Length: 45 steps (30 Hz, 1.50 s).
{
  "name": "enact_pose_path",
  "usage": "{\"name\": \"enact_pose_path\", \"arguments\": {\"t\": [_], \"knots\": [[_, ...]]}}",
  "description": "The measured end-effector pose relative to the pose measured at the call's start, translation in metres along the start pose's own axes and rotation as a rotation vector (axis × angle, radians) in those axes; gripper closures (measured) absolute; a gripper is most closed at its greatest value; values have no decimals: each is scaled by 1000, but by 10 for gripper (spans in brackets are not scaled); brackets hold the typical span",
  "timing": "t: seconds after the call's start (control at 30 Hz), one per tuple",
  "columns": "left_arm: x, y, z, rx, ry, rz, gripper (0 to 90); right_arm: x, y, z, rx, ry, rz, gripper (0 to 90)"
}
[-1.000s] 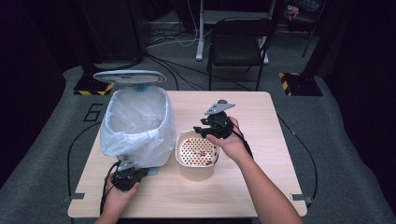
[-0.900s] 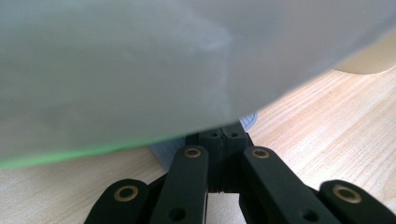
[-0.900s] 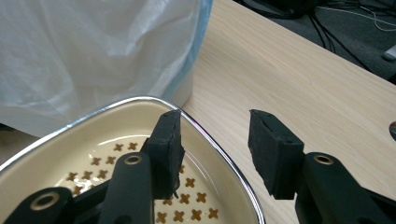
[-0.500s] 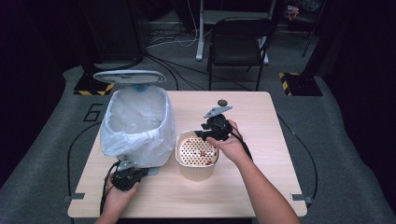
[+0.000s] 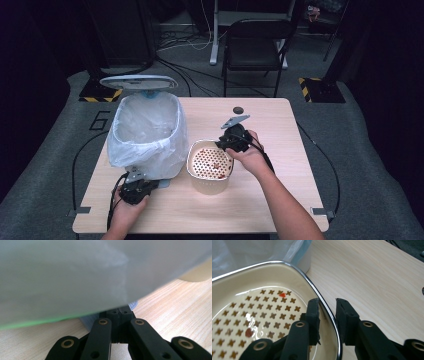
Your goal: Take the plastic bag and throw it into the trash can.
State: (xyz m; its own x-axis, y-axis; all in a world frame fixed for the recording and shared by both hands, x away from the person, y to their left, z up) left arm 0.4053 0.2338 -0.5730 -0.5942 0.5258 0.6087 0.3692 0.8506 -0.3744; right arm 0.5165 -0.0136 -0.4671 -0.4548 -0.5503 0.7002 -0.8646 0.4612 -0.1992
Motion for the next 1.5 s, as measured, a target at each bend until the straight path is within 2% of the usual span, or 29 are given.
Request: {"name": "enact_pose_path", "arguments": {"t": [0.23,0.37,0.53,0.7,0.83,1.03,1.23,1.3,1.4,1.5], "knots": [[0,0,0,-2,-2,-2,900,16,13,14,15,-1,-4,801],[0,1,0,-8,2,-8,900,25,17,23,-15,-14,-12,814],[0,0,0,6,-2,-7,900,39,21,36,-68,-31,-17,821],[0,0,0,-4,-1,-3,900,51,26,48,-93,-34,-16,827],[0,0,0,-5,0,-7,900,62,29,57,-94,-22,7,827],[0,0,0,-5,1,-11,900,78,33,71,-132,-16,29,828],[0,0,0,8,-9,-10,900,87,33,80,-150,-17,42,829],[0,0,0,-1,-1,-4,900,90,34,83,-165,-14,44,826],[0,0,0,1,0,-8,900,93,35,83,-164,-30,43,793],[0,0,0,2,-6,-9,900,97,34,79,-185,-70,30,743]]}}
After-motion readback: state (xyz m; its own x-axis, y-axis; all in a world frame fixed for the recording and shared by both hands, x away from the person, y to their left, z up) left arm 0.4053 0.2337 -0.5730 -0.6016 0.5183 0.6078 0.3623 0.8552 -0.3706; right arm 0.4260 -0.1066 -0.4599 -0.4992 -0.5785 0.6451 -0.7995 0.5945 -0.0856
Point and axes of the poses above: each handheld gripper's, and its own axes: x roughly backward along the jaws, z roughly out of its underside, y roughly to its left, the point moved 9 cm from there along -x, roughly forward along the jaws, and after that the axes turned 15 degrees about x, right-handed, at the moved point
